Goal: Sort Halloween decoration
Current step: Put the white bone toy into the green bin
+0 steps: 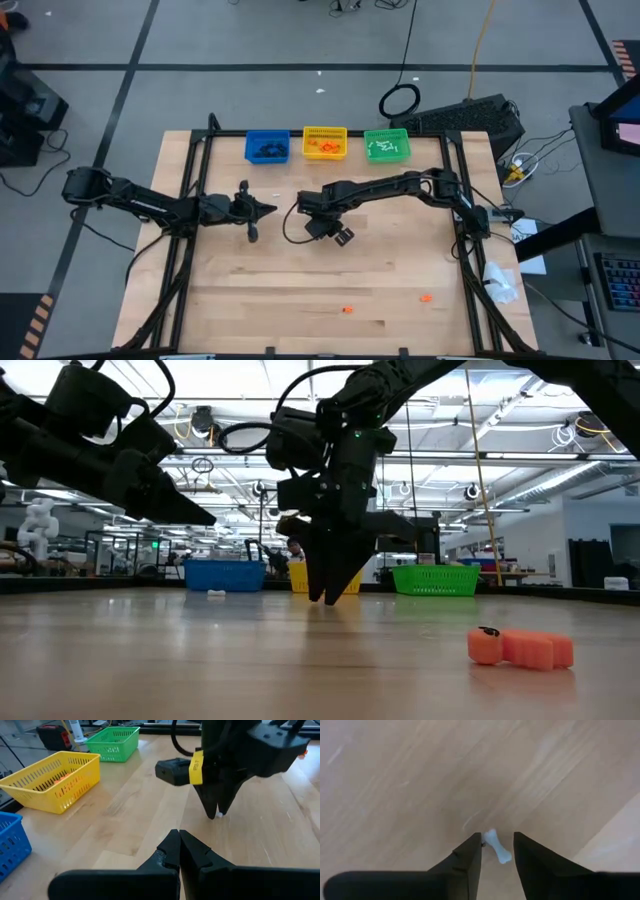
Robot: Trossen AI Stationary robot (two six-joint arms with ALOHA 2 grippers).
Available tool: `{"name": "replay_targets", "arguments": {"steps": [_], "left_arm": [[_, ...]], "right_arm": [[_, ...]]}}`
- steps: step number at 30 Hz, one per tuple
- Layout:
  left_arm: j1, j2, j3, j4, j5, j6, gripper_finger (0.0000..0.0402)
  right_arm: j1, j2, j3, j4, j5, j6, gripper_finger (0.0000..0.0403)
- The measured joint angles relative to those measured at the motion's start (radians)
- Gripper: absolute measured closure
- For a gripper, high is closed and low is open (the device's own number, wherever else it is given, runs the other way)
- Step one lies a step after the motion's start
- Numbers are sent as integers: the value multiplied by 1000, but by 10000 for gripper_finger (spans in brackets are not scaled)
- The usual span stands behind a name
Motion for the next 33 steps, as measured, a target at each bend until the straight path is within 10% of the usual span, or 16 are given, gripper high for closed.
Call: {"name": "replay_targets", "arguments": {"steps": [33], "left_arm": [[0, 0, 0, 0, 0, -2, 402]], "right_arm": [[-100, -20, -3, -164, 76, 607, 401]]}}
